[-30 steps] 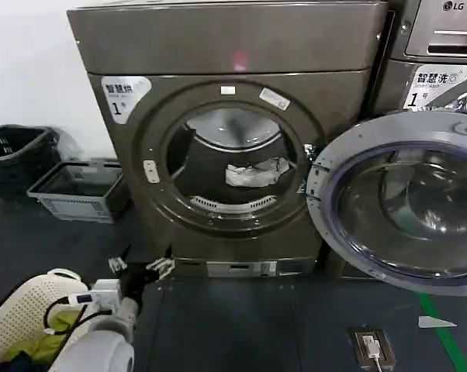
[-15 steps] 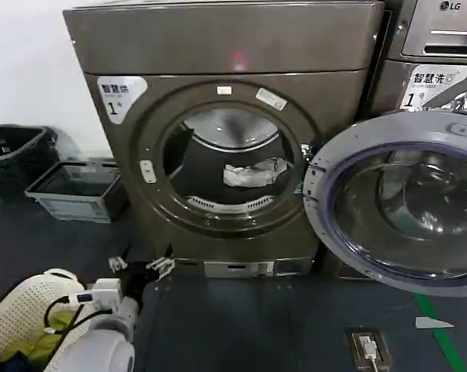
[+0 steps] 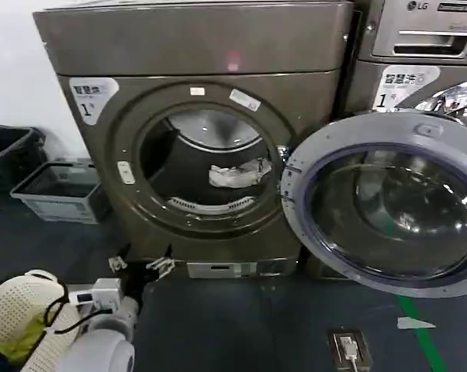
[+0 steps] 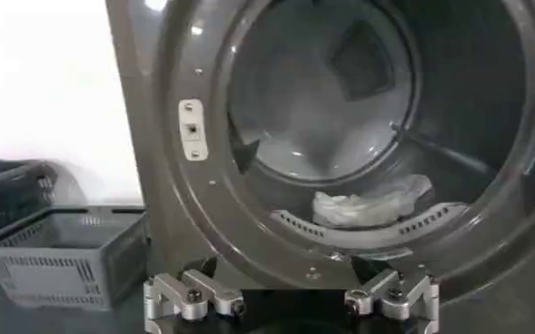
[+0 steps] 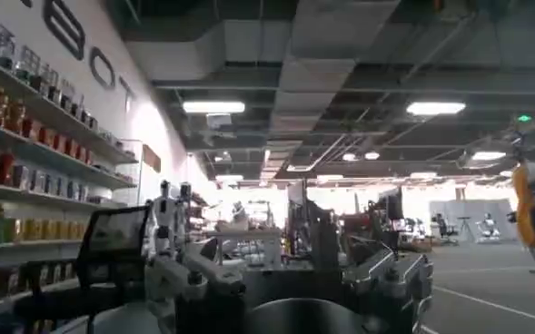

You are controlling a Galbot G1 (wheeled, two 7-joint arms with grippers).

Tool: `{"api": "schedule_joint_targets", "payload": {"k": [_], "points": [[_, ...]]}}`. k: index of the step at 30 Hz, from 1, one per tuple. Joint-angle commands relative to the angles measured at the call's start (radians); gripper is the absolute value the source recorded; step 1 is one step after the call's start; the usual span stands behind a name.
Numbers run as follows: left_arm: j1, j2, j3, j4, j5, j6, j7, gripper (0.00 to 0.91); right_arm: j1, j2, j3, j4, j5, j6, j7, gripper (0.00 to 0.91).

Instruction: Grasp the clothes from the dryer.

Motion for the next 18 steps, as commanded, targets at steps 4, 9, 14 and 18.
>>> {"api": "schedule_joint_targets", "payload": {"k": [4, 9, 14, 18], "points": [[0.000, 0.001, 0.000, -0.001, -0.001, 0.049, 0.001, 0.907, -0.002, 0.000, 0.002, 0.000, 0.000, 0.001, 0.003, 0.907], [0.001, 0.001, 0.001, -0.001, -0.001, 0.049, 0.001, 0.907, -0.001, 0.001, 0.000, -0.004, 0.000, 0.003, 0.004, 0.907], [0.001, 0.001, 0.000, -0.002, -0.001, 0.049, 0.001, 0.907, 0.000, 0.007, -0.008, 0.000, -0.001, 0.022, 0.003, 0.907], [0.000, 0.001, 0.000, -0.001, 0.001, 0.049, 0.000, 0.907, 0.000, 0.009, -0.006, 0.000, -0.001, 0.026, 0.005, 0.907]]}}
